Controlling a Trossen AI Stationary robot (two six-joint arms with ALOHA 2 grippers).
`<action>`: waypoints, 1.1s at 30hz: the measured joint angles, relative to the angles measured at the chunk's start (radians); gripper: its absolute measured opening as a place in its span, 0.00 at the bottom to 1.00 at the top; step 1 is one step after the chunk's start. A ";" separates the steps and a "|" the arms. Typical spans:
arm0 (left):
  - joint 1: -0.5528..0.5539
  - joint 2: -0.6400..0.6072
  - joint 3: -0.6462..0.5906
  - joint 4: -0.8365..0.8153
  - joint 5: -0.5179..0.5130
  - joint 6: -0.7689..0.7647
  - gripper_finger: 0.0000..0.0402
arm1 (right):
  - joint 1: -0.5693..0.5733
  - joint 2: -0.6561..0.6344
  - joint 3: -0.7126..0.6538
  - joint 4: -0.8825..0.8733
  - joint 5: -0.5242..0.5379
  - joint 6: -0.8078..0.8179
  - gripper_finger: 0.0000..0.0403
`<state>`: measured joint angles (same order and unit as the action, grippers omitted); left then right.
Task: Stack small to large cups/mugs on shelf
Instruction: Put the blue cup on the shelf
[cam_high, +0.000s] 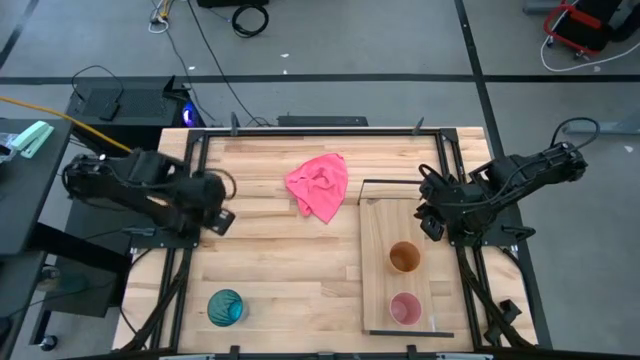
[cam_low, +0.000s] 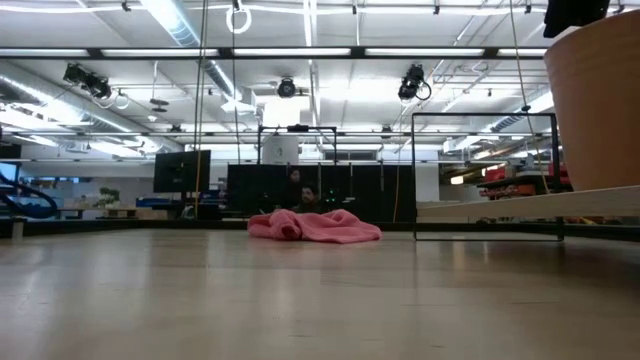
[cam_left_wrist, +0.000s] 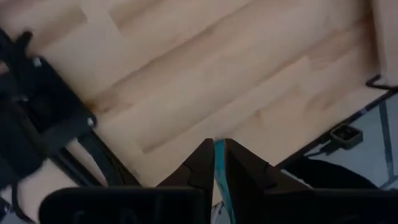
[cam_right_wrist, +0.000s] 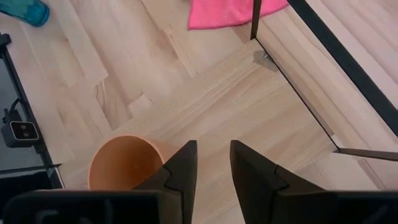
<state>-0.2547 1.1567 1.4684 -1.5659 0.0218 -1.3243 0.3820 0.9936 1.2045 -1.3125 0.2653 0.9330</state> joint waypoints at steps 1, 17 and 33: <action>-0.031 0.001 -0.013 -0.003 0.000 -0.038 0.10 | 0.000 0.000 0.000 0.000 0.000 -0.004 0.25; -0.446 0.024 -0.151 0.238 0.045 -0.558 0.19 | -0.001 0.000 0.000 0.001 0.058 -0.042 0.25; -0.588 0.162 -0.151 0.306 0.043 -0.716 0.32 | 0.000 0.000 0.000 0.002 0.082 -0.039 0.25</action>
<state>-0.8427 1.3190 1.3170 -1.2603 0.0649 -2.0401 0.3817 0.9936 1.2045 -1.3106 0.3473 0.8944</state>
